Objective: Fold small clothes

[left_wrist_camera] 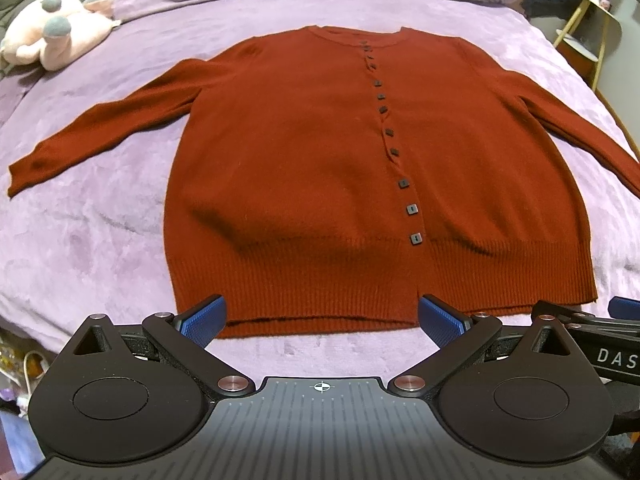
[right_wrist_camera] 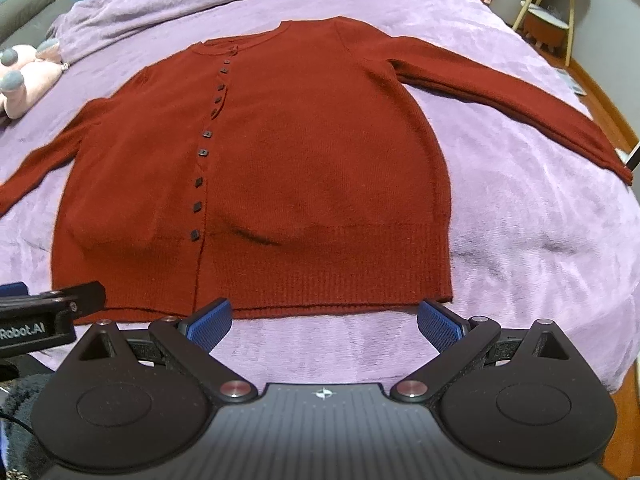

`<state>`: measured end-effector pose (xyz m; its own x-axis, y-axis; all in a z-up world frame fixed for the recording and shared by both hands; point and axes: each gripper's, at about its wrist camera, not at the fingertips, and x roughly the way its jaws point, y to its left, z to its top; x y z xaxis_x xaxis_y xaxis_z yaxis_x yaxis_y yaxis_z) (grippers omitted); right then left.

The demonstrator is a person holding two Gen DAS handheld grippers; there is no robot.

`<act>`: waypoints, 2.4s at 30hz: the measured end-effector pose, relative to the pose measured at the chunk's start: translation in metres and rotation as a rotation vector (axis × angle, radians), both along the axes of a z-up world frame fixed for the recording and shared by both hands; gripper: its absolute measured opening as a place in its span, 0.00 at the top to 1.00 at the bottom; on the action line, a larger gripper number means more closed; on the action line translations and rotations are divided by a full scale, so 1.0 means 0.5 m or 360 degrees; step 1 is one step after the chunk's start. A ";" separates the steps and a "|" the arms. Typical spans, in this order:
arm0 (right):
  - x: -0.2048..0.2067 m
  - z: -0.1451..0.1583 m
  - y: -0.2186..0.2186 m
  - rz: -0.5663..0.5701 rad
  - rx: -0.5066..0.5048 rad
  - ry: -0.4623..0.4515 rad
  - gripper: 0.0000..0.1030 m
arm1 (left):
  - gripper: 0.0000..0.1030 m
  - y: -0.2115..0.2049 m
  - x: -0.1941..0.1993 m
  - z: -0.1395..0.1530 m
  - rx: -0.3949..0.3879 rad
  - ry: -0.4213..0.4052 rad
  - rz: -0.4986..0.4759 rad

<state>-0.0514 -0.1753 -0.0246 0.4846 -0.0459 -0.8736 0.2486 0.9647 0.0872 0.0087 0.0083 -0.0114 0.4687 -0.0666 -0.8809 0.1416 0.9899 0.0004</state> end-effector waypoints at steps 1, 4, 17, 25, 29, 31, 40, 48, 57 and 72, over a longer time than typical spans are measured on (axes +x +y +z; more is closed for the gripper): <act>0.000 -0.001 -0.002 -0.0001 0.0021 -0.0001 0.04 | 0.00 0.000 0.001 -0.001 -0.0003 0.0003 0.0002; 0.001 -0.008 -0.010 -0.0005 0.0118 0.0002 0.04 | 0.00 0.001 0.002 -0.002 -0.0015 0.0010 0.0006; 0.003 -0.036 -0.036 -0.0023 0.0362 -0.0031 0.04 | 0.00 -0.004 0.008 -0.015 -0.0009 0.0049 -0.0015; 0.011 -0.057 -0.148 -0.0232 0.0702 -0.0233 0.04 | 0.00 0.007 0.036 -0.016 -0.0162 0.0042 -0.0042; 0.009 -0.060 -0.311 -0.0537 0.0707 -0.0612 0.07 | 0.00 0.006 0.058 -0.012 -0.0135 0.0002 -0.0073; 0.004 -0.075 -0.400 -0.0744 0.0713 -0.0721 0.19 | 0.00 0.002 0.071 -0.014 -0.0110 -0.0008 -0.0044; -0.036 -0.224 -0.677 -0.1487 0.1075 -0.0916 0.70 | 0.00 -0.020 0.119 -0.017 -0.0218 0.0044 0.0046; -0.007 -0.247 -0.724 -0.1588 0.1020 -0.0993 0.84 | 0.00 -0.015 0.147 -0.025 -0.0206 0.0073 0.0077; 0.197 0.001 -0.588 -0.0914 0.0160 -0.0994 0.94 | 0.00 0.010 0.199 0.019 -0.0272 -0.0086 -0.0051; 0.322 -0.048 -0.221 0.0045 0.0513 -0.0742 0.45 | 0.13 0.025 0.478 -0.069 -0.0831 0.0010 -0.0005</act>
<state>0.1093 -0.2860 -0.0485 0.8196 0.2062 -0.5346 0.0877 0.8769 0.4726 0.2477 0.0210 -0.0458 0.4627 -0.4991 -0.7327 0.1427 0.8576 -0.4941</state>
